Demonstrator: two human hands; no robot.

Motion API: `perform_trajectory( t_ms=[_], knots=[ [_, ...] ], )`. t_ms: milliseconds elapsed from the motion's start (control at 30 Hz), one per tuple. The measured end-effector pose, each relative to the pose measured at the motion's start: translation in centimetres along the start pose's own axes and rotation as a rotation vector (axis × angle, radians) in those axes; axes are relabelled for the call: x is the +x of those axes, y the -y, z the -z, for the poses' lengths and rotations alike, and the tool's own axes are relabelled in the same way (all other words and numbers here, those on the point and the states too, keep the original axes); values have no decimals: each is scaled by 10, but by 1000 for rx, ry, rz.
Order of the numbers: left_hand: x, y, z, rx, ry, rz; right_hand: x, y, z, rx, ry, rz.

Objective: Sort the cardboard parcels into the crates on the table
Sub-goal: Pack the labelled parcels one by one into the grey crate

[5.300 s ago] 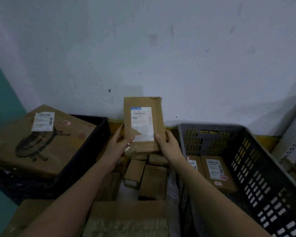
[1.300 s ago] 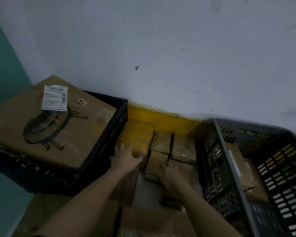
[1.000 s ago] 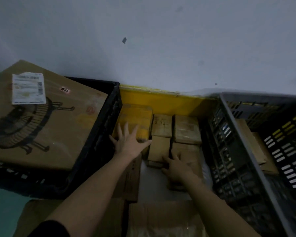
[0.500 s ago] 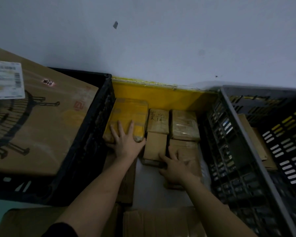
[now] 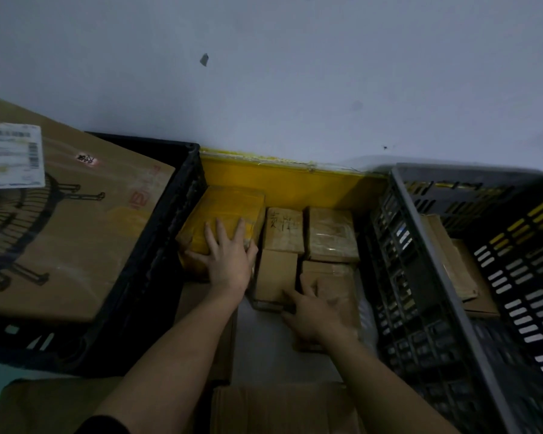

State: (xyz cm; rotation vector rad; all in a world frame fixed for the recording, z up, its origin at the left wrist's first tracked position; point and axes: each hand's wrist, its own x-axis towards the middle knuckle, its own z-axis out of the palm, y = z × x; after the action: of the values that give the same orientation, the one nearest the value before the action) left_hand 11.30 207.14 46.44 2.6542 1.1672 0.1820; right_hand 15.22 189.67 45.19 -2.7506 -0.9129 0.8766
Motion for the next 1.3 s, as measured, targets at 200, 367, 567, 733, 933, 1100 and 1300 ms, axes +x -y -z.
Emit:
perform_trajectory(
  t_ms=[200,367,567,733,933,1100,1300],
  knots=[
    [-16,-10,28,-139,-150,-142,13,57,37,1122,-219,-13],
    [-17,3,53,-182,-334,-142,31,82,33,1288,48,-60],
    [-2,42,52,-405,-10,208,48,94,26,1314,66,-142],
    [6,54,48,-442,134,303,54,98,26,1311,-41,-190],
    [10,54,61,-543,-1,204,44,92,37,1426,-98,-157],
    [2,37,87,-666,-59,136,23,91,60,1489,-126,-95],
    [-25,15,136,-590,-80,63,-24,92,101,1355,-342,111]
  ],
)
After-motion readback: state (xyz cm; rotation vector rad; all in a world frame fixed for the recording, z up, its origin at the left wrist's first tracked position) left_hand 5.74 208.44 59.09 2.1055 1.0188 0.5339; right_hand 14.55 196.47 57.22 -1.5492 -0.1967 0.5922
